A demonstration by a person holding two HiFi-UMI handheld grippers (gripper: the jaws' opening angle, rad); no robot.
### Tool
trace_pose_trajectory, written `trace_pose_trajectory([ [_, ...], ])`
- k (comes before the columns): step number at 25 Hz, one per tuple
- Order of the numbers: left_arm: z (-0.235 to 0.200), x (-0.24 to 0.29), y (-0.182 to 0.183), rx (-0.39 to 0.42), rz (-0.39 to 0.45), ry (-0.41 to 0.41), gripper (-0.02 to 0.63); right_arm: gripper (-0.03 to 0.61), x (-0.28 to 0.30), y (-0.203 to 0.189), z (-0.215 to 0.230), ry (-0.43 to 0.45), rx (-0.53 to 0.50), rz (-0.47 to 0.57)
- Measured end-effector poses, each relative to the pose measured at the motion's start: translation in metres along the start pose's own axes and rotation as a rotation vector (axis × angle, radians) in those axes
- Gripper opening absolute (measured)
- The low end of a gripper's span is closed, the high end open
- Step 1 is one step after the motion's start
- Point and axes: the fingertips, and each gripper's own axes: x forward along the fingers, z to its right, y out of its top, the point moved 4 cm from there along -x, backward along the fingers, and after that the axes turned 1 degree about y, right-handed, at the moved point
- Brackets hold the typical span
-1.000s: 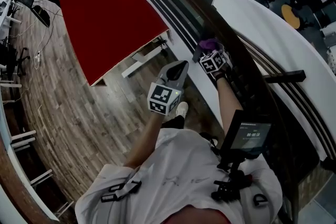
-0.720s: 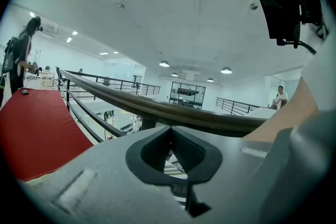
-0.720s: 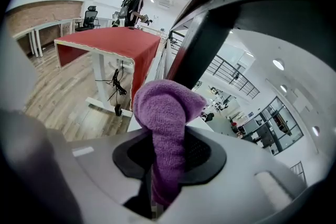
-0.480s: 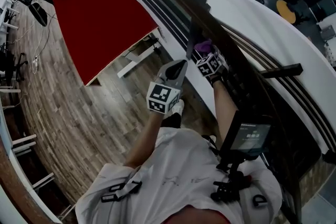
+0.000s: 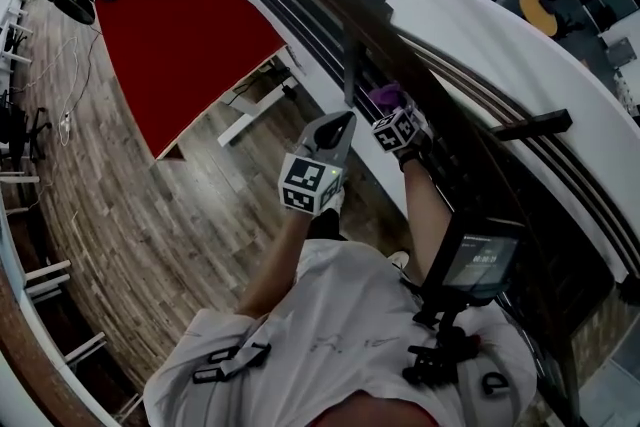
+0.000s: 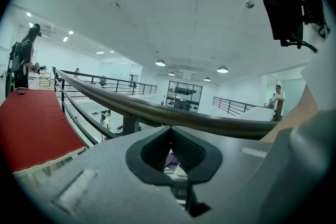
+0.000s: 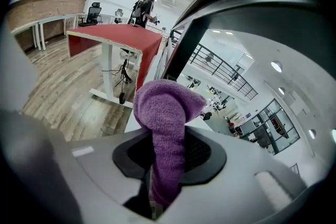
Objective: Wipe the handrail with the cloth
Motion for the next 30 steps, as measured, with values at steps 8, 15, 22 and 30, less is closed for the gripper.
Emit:
trace_pose_trajectory([
  [8, 0.034, 0.003, -0.006, -0.004, 0.001, -0.042, 0.002, 0.095, -0.027, -0.036, -0.004, -0.018, 0.003, -0.002],
  [15, 0.053, 0.003, -0.003, 0.010, 0.007, -0.052, 0.002, 0.095, -0.043, -0.060, -0.001, -0.030, 0.013, -0.021],
  [22, 0.065, -0.001, -0.008, 0.025, -0.012, -0.063, 0.002, 0.095, -0.053, -0.080, -0.004, -0.045, 0.004, -0.041],
  [30, 0.095, 0.003, -0.013, 0.049, -0.024, -0.112, 0.002, 0.095, -0.071, -0.107, -0.006, -0.052, 0.004, -0.053],
])
